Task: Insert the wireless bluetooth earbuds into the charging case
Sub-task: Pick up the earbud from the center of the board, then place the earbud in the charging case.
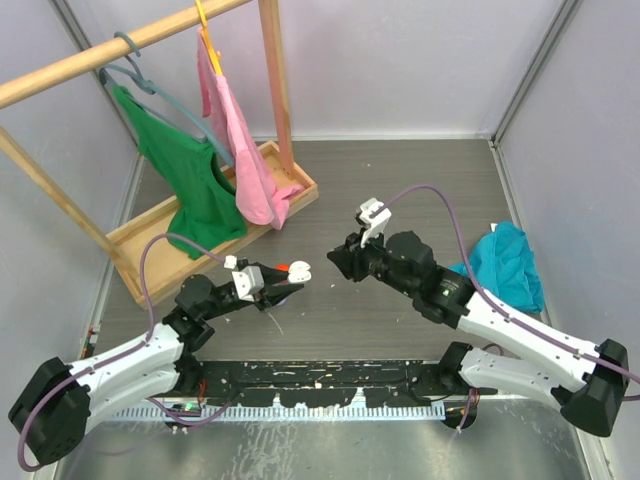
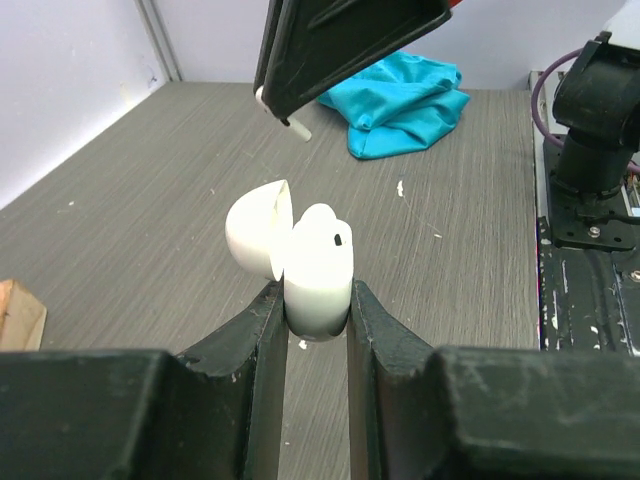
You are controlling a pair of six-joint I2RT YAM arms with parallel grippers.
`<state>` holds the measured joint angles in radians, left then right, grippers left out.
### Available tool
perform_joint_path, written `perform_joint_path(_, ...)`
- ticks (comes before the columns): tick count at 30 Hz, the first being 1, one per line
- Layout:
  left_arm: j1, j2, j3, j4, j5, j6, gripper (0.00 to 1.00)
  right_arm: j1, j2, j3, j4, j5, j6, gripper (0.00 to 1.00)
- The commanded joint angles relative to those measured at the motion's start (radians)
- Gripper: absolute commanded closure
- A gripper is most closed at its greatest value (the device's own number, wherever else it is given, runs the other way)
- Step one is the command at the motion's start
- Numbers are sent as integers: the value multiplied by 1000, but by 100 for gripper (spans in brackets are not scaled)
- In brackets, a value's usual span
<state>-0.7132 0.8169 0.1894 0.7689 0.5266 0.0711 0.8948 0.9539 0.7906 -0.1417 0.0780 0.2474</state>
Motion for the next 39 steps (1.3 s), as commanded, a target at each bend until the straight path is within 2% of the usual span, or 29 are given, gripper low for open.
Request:
perform_joint_path(1, -4, 21, 55, 119, 32, 29, 100, 43, -69, -58, 260, -34, -26, 83)
perform_joint_path(10, -5, 78, 79, 195, 26, -14, 100, 131, -86, -158, 585, -83, -42, 82)
perform_joint_path(16, -11, 106, 88, 243, 18, -50, 100, 162, -56, -196, 725, -96, -44, 82)
perform_joint_path(23, -14, 99, 92, 258, 26, -72, 100, 166, -5, -214, 771, -82, -50, 82)
perform_joint_path(39, -15, 77, 88, 272, -14, -107, 100, 170, 5, -245, 778, -81, -50, 82)
